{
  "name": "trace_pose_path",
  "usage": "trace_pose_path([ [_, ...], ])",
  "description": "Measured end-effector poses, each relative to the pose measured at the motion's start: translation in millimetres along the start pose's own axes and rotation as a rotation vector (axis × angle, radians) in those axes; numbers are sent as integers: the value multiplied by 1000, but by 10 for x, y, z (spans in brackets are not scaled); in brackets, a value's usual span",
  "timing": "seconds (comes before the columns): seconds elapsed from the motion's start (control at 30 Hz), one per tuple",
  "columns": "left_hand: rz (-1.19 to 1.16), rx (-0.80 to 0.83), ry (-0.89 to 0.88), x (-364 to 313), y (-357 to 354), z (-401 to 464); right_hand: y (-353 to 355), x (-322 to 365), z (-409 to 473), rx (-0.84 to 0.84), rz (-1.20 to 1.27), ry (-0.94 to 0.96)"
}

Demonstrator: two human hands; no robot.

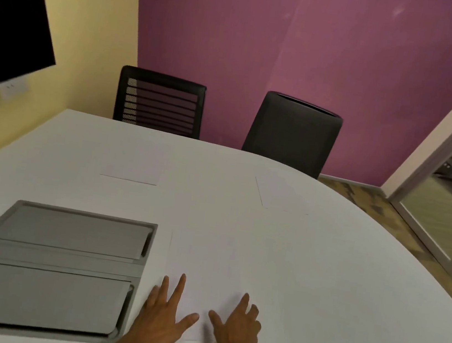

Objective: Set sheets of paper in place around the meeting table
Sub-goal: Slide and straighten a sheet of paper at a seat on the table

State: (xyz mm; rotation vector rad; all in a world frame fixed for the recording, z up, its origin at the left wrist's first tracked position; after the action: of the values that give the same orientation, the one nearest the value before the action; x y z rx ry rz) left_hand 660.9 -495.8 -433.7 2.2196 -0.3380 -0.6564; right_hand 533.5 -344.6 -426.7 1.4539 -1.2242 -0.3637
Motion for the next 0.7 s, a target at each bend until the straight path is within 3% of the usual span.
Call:
trace_pose_path([
  [0.13, 82, -26, 26, -3, -113, 176, -2, -7, 212, -9, -33, -95],
  [0.33, 111, -48, 7, -27, -179, 201, 82, 77, 443, -16, 212, -186],
  [0.7, 80, -50, -26, 96, -329, 1, 420, 62, 273, -23, 649, -105],
])
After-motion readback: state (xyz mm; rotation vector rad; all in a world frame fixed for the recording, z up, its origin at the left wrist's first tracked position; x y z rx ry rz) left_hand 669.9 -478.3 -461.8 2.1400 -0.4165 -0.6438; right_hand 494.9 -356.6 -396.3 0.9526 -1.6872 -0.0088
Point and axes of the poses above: each hand's wrist, its own z-axis towards the middle knuckle, its own y-axis out of the back of the hand, x = y × z, the point moved 7 cm from there along z, towards the middle knuckle, and after that the axes turned 15 degrees about y, right-handed, at the moved point
